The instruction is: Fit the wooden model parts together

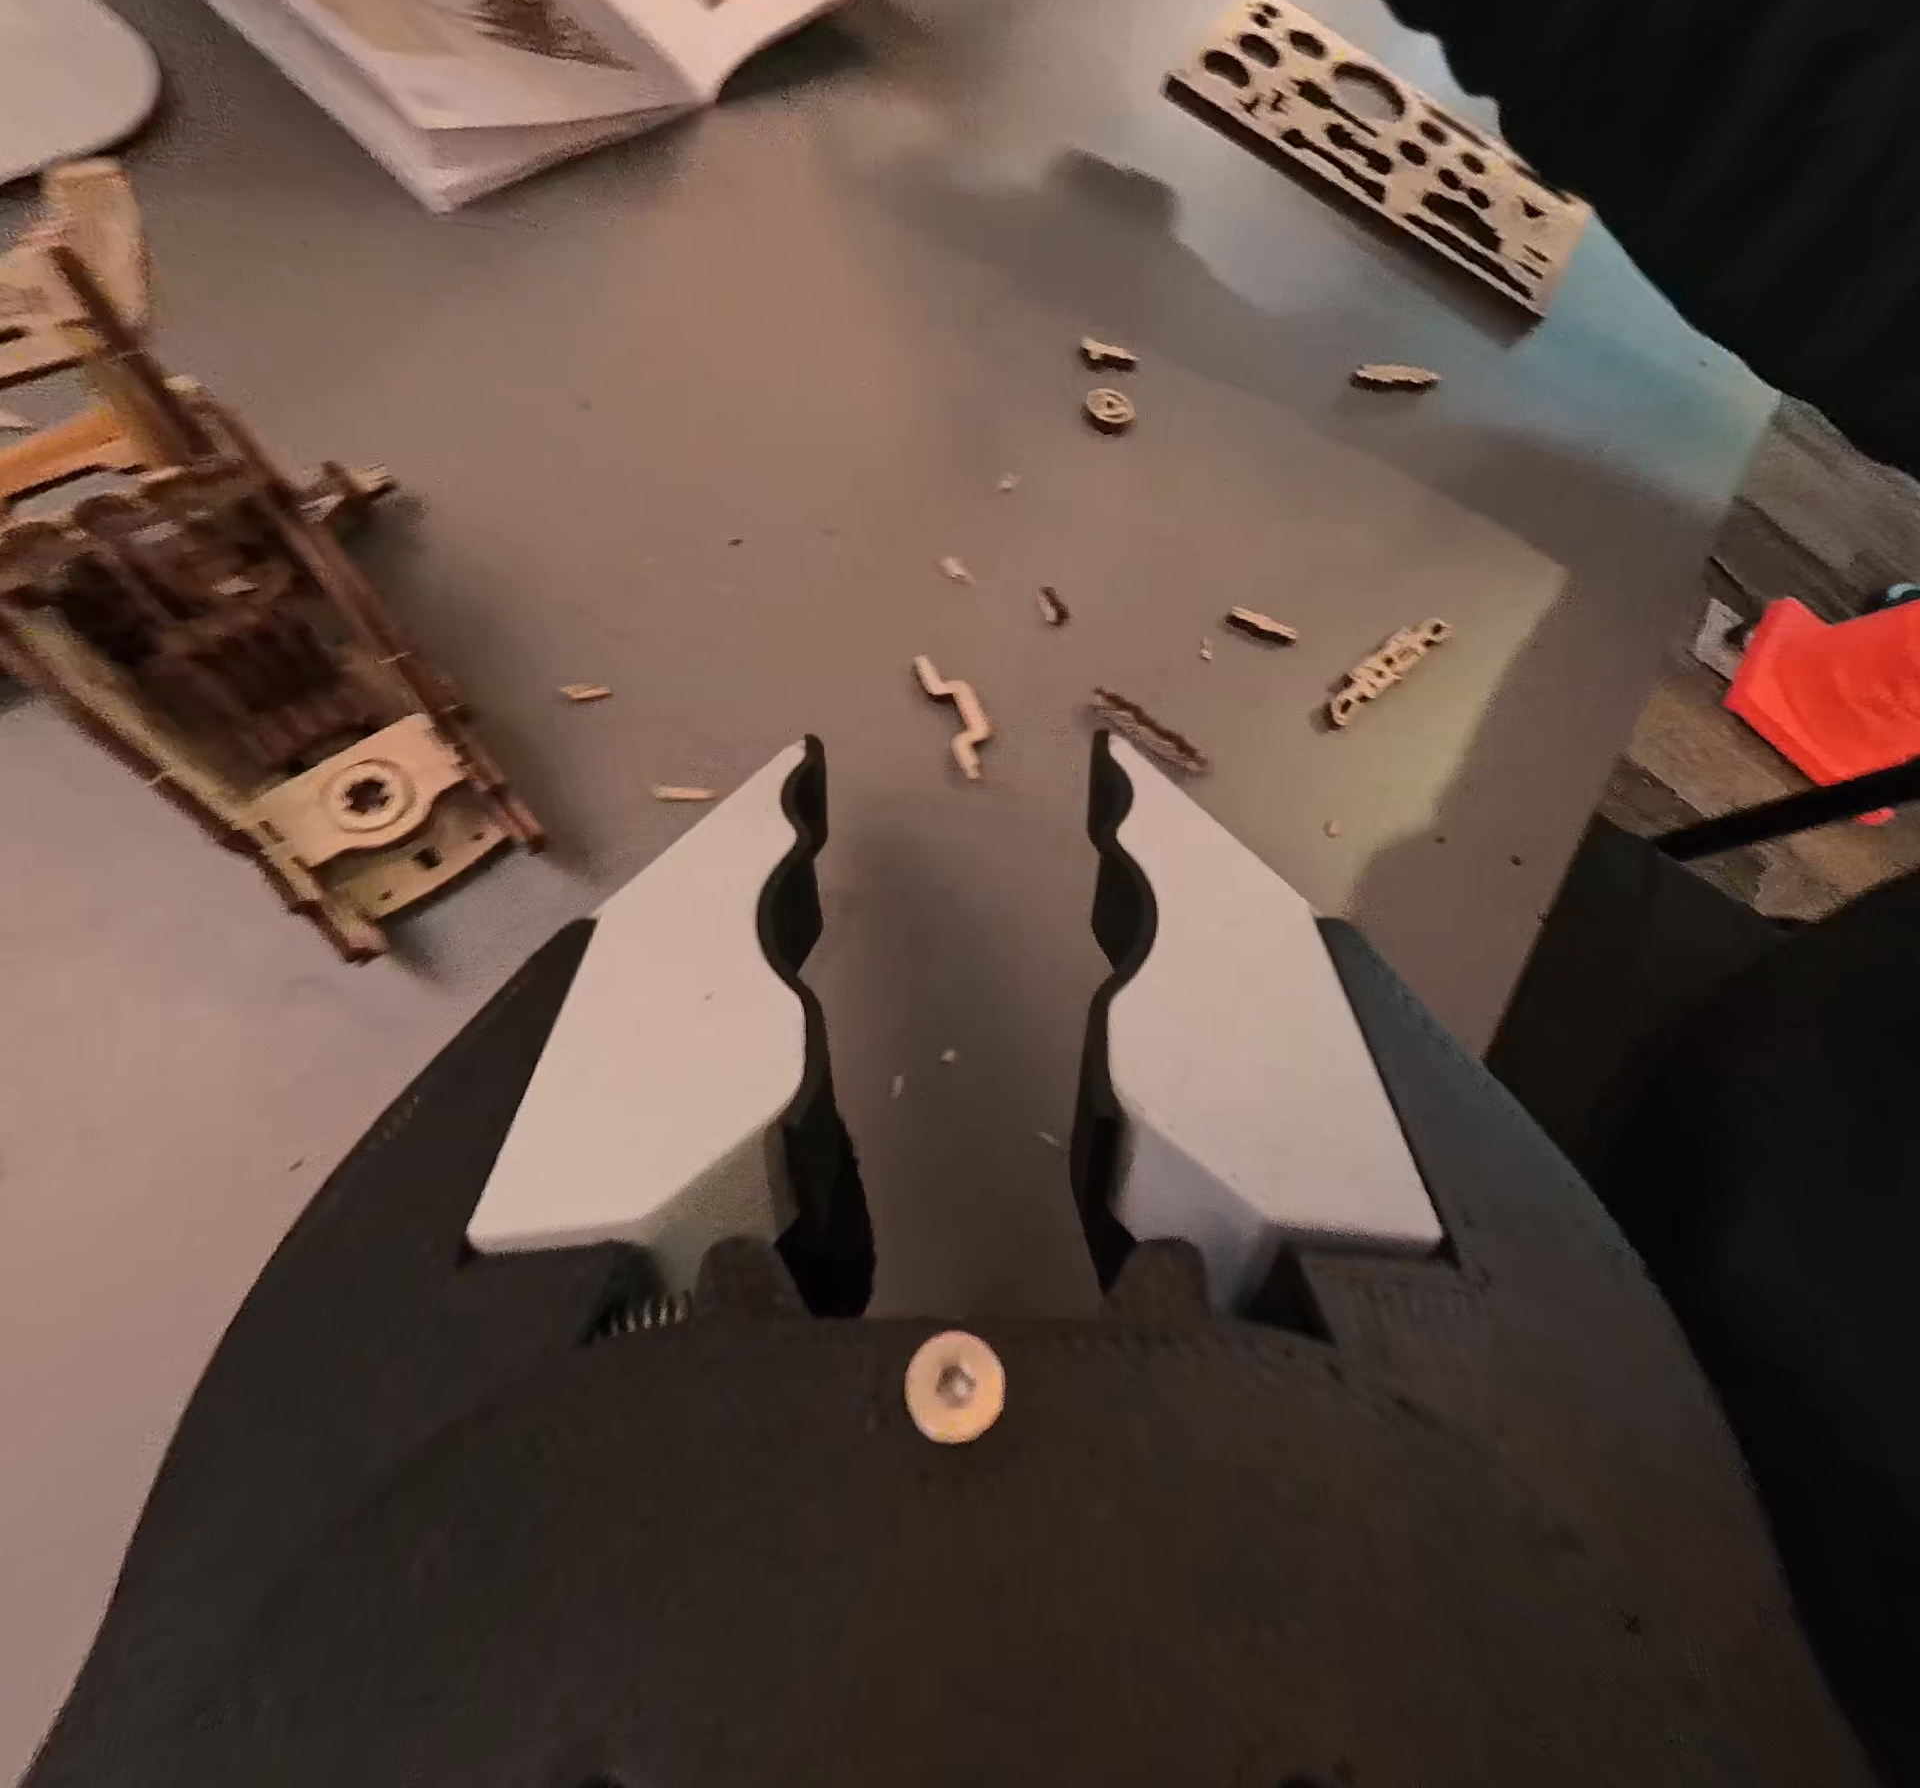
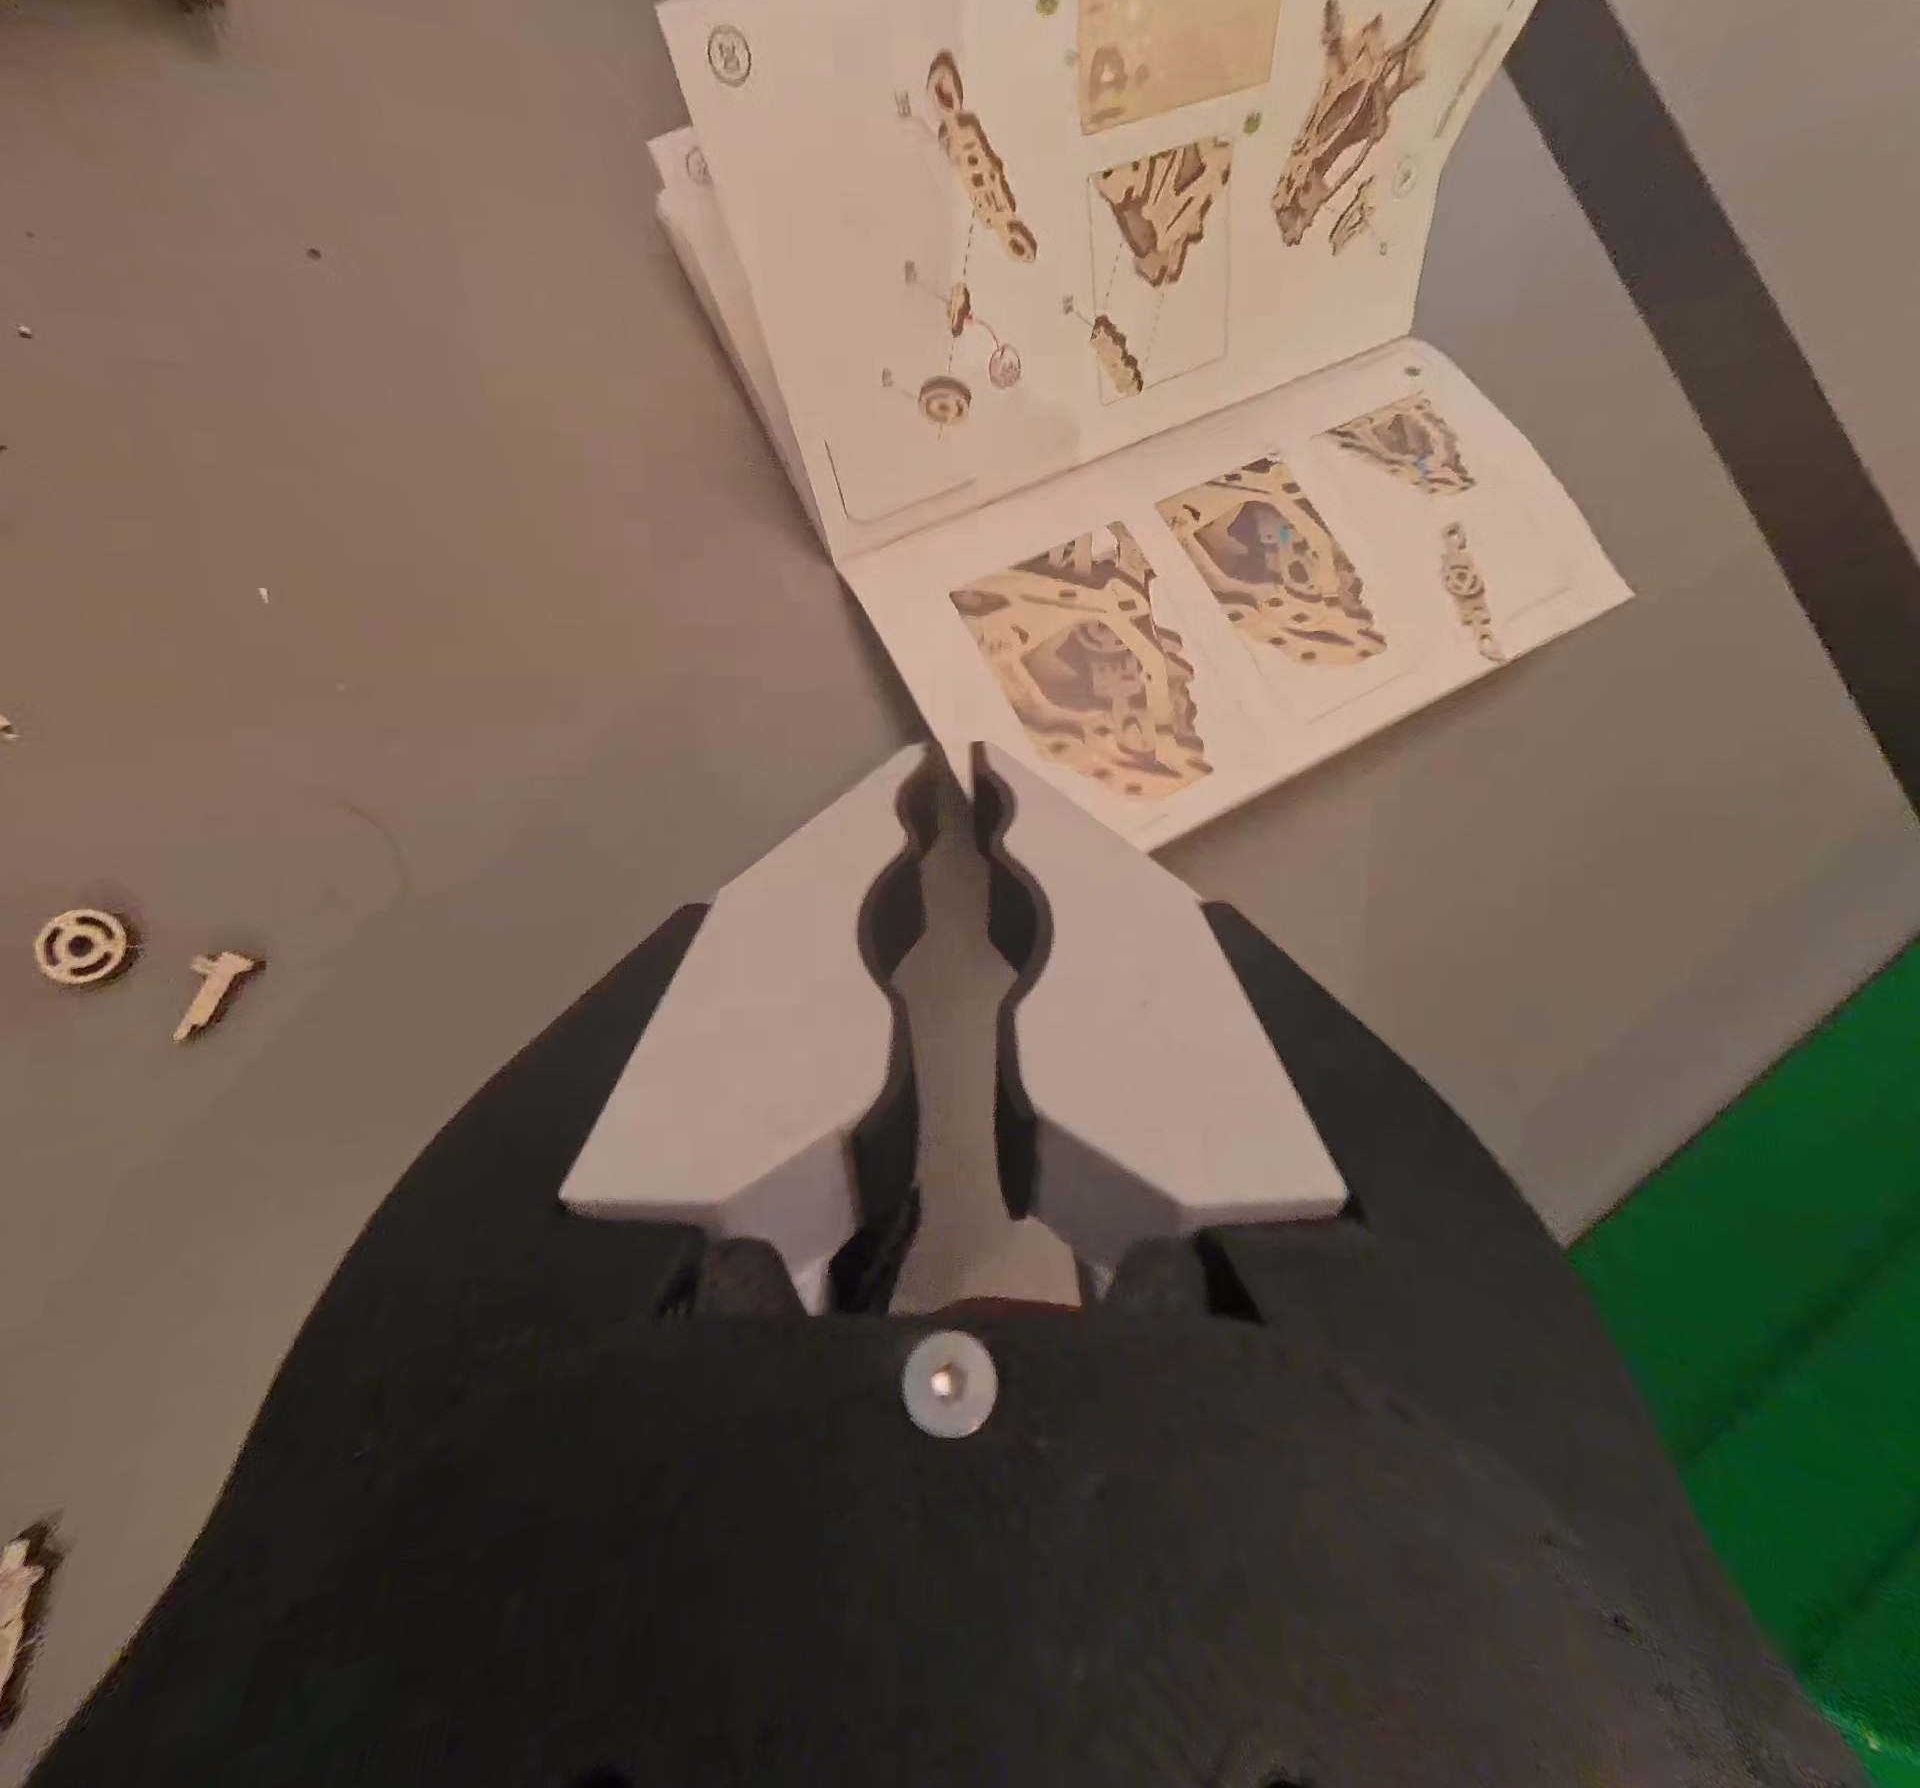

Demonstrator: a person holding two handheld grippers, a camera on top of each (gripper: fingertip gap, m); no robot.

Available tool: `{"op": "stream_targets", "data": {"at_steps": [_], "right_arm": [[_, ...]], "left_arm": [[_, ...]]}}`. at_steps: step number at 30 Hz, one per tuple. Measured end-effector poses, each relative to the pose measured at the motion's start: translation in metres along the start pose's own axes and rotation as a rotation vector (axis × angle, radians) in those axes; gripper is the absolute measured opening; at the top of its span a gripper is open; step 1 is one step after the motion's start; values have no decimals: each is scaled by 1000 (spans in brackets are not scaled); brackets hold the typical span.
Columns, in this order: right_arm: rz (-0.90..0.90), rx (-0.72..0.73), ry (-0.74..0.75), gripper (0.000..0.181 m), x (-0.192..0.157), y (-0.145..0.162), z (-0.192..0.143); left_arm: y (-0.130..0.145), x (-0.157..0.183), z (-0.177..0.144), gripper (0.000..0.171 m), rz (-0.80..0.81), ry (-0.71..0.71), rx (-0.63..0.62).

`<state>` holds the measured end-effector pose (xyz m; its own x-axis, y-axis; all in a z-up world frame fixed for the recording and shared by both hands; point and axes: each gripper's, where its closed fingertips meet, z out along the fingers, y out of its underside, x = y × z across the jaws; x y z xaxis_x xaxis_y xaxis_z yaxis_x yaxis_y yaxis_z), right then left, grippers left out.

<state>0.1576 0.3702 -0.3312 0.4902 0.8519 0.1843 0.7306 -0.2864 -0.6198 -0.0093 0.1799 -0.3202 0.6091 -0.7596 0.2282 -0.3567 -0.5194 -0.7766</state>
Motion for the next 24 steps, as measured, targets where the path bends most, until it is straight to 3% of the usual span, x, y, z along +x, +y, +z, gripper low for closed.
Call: {"op": "stream_targets", "data": {"at_steps": [2,5,9,16,24], "right_arm": [[19,9,20,17,2,1,-6],[63,40,41,16,1,6,-22],[90,80,50,14,-14,14,-47],[99,84,37,14,-47,40,-80],[131,109,35,15,-73,59,-107]], "left_arm": [[-2,16,5,48,14,45,-1],[0,31,21,49,61,45,-54],[13,25,38,53,37,-5,-124],[17,14,34,50,101,-90,-162],[10,9,36,70,94,-144,-148]]}}
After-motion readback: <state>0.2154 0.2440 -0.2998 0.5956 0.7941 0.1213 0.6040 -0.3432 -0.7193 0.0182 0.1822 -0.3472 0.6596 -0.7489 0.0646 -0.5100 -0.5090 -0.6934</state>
